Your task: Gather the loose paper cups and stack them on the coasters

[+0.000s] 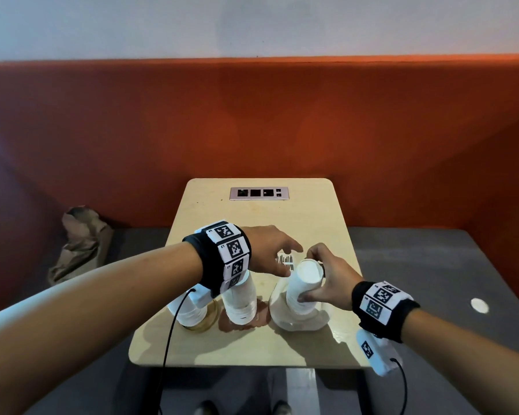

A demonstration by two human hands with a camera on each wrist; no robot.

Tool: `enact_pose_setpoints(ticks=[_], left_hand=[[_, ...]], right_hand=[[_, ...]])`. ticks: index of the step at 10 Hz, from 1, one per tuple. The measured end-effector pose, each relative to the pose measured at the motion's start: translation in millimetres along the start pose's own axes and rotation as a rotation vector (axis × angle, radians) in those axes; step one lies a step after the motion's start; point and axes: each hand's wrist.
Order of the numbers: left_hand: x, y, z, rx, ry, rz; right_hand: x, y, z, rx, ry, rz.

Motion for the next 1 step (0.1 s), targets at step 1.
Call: enact_pose_setpoints(ticks=[1], left_hand=[[4.3,-2.9,5.6,0.043,-0.01,-0.002]], right_hand=[[0.0,-1.4,-6.0,-0.005,0.026,0.046]])
Point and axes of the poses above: each hand's wrist, its own y-axis towards the middle knuckle, its own x-axis out of the back of the hand, z = x × y
